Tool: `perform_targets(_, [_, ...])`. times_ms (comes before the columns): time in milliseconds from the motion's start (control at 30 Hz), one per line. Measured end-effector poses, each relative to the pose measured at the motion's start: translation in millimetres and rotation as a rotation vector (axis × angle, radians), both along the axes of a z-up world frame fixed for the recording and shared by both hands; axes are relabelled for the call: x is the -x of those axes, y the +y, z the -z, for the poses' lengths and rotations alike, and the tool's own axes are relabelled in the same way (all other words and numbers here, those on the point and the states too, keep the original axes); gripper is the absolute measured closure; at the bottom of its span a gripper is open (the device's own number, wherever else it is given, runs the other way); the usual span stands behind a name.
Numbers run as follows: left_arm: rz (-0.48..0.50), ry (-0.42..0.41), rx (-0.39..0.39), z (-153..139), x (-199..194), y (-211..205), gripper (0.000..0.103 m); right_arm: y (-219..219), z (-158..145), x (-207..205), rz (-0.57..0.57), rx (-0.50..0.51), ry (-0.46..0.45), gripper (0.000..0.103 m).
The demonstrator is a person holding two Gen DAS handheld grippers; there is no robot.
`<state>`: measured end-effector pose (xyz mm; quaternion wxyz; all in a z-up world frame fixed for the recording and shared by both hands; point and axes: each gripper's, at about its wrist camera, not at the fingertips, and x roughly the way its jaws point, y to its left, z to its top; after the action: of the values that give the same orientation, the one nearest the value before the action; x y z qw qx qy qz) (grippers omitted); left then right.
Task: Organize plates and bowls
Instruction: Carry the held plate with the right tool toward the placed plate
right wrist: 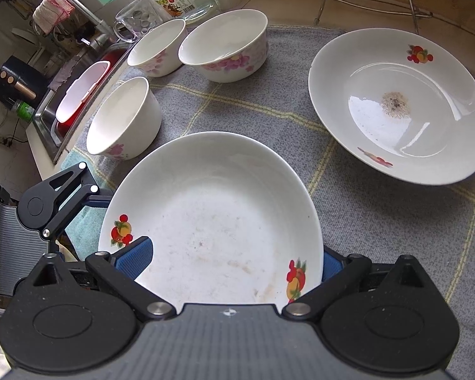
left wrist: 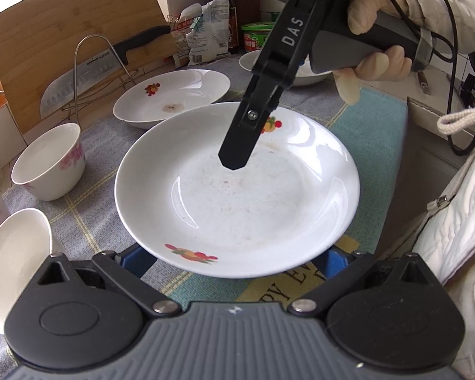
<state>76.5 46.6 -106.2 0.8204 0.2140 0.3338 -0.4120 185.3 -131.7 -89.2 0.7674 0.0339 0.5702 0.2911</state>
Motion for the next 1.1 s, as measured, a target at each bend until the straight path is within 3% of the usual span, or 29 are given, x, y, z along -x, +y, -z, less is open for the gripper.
perform_targets(1100, [0.091, -0.04, 0.028, -19, -17, -131, 0.002, -143, -23, 18, 0.134, -0.007, -0.073, 0.0])
